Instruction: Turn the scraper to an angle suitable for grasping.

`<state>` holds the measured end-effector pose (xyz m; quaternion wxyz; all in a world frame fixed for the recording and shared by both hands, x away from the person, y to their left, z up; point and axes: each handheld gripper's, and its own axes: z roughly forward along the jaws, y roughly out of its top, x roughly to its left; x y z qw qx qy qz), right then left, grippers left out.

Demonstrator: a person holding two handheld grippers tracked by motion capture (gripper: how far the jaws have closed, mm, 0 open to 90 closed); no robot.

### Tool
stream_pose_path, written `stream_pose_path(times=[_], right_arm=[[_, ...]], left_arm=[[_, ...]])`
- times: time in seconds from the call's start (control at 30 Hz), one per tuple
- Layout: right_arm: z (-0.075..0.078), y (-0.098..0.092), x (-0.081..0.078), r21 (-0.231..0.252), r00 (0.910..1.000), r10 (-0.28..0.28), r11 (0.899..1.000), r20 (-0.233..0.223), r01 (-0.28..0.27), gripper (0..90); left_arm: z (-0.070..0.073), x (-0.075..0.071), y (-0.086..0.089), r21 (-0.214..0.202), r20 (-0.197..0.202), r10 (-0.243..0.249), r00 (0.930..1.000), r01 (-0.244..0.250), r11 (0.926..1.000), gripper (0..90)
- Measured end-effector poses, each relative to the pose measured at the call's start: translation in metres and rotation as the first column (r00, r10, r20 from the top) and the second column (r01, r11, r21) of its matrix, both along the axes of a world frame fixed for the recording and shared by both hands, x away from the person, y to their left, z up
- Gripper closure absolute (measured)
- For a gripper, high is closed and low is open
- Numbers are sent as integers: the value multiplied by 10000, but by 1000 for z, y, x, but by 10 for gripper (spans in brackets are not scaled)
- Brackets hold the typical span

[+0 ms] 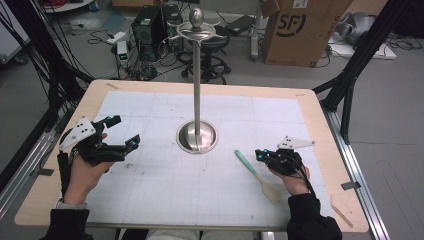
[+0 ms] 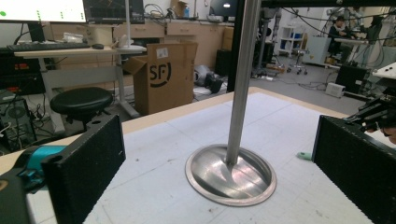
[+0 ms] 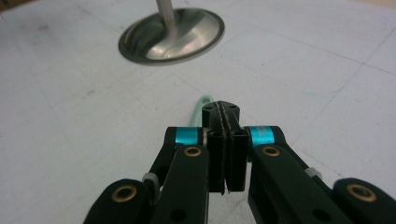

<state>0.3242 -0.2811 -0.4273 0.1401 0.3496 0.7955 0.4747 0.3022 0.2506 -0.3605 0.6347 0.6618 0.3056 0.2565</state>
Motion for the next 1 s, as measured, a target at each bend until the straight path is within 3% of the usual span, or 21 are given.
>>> stream_pose_path(times=[0.1, 0.3, 0.43, 0.63, 0.77, 0.93, 1.0], right_arm=[[-5, 6, 2, -961, 9991, -413, 9945, 96, 420, 898], [-16, 11, 12, -1092, 9988, -122, 9940, -465, 71, 900], [-22, 11, 18, -1251, 9956, -328, 9919, -873, 218, 900], [-23, 14, 21, -1103, 9950, -119, 9939, -987, 9, 900], [-23, 25, 23, -1207, 9932, 468, 9909, -1067, -596, 900], [-21, 33, 23, -1488, 9924, 811, 9844, -926, -943, 900], [-21, 36, 22, -1393, 9872, 1176, 9814, -1075, -1321, 900]], left_arm=[[-1, 0, 0, 34, -44, -30, 10000, 30, 10000, 32], [-5, -2, 2, 108, 85, 248, 9997, -249, 9996, 32], [-7, -3, 4, 133, 81, 335, 9994, -336, 9993, 32], [-10, -4, 4, 296, -60, 356, 9993, -354, 9989, 32], [-12, -5, 5, 376, 31, 453, 9990, -454, 9983, 32], [-12, -6, 6, 385, 20, 416, 9991, -416, 9984, 32], [-13, -6, 5, 419, 10, 428, 9991, -428, 9982, 32]])
